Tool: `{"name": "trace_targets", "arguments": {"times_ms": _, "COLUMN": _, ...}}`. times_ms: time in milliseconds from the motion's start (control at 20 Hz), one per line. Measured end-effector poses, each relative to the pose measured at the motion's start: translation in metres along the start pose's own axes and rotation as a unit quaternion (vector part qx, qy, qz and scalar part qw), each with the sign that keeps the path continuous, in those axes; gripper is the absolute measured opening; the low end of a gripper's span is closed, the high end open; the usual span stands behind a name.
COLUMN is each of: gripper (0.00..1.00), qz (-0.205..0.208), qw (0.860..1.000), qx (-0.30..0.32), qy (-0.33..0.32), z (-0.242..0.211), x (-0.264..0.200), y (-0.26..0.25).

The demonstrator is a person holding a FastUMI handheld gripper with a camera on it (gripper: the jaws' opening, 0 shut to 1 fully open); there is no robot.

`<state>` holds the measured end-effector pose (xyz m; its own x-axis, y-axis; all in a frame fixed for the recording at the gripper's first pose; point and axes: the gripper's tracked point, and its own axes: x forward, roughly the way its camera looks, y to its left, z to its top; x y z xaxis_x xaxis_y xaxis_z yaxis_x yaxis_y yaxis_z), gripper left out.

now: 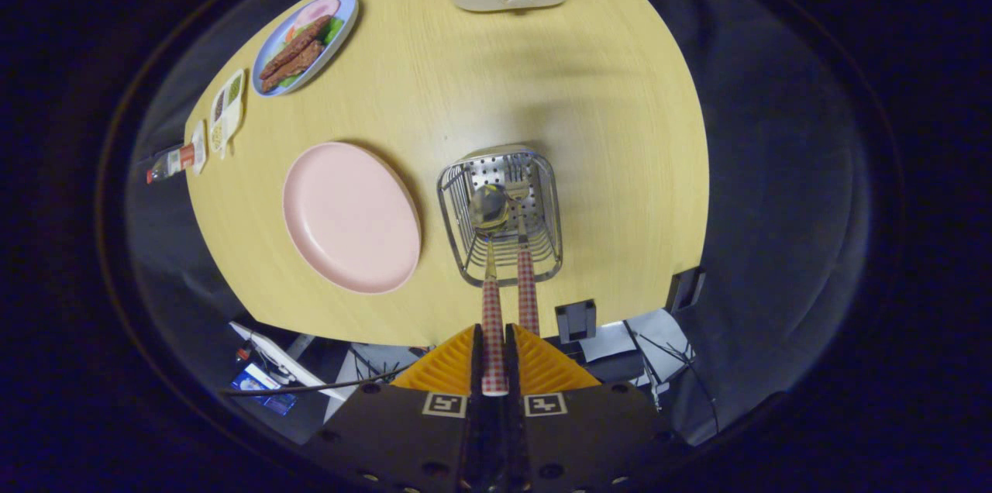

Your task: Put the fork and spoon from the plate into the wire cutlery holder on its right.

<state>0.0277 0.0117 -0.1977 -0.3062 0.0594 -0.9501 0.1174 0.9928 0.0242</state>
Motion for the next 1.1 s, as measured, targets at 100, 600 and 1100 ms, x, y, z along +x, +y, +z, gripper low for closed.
{"name": "trace_targets", "arguments": {"times_ms": 100, "gripper": 0.13, "qz": 0.006, "qw": 1.000, "qx": -0.001, "qy": -0.016, "z": 0.008, "x": -0.003, "y": 0.001}}
{"name": "trace_targets", "arguments": {"times_ms": 600, "gripper": 0.74, "qz": 0.061, "qw": 0.984, "qx": -0.048, "qy": -0.162, "z": 0.039, "x": -0.037, "y": 0.028}}
{"name": "trace_targets", "arguments": {"times_ms": 1100, "gripper": 0.91, "qz": 0.098, "qw": 0.857, "qx": -0.137, "qy": -0.487, "z": 0.052, "x": -0.136, "y": 0.074}}
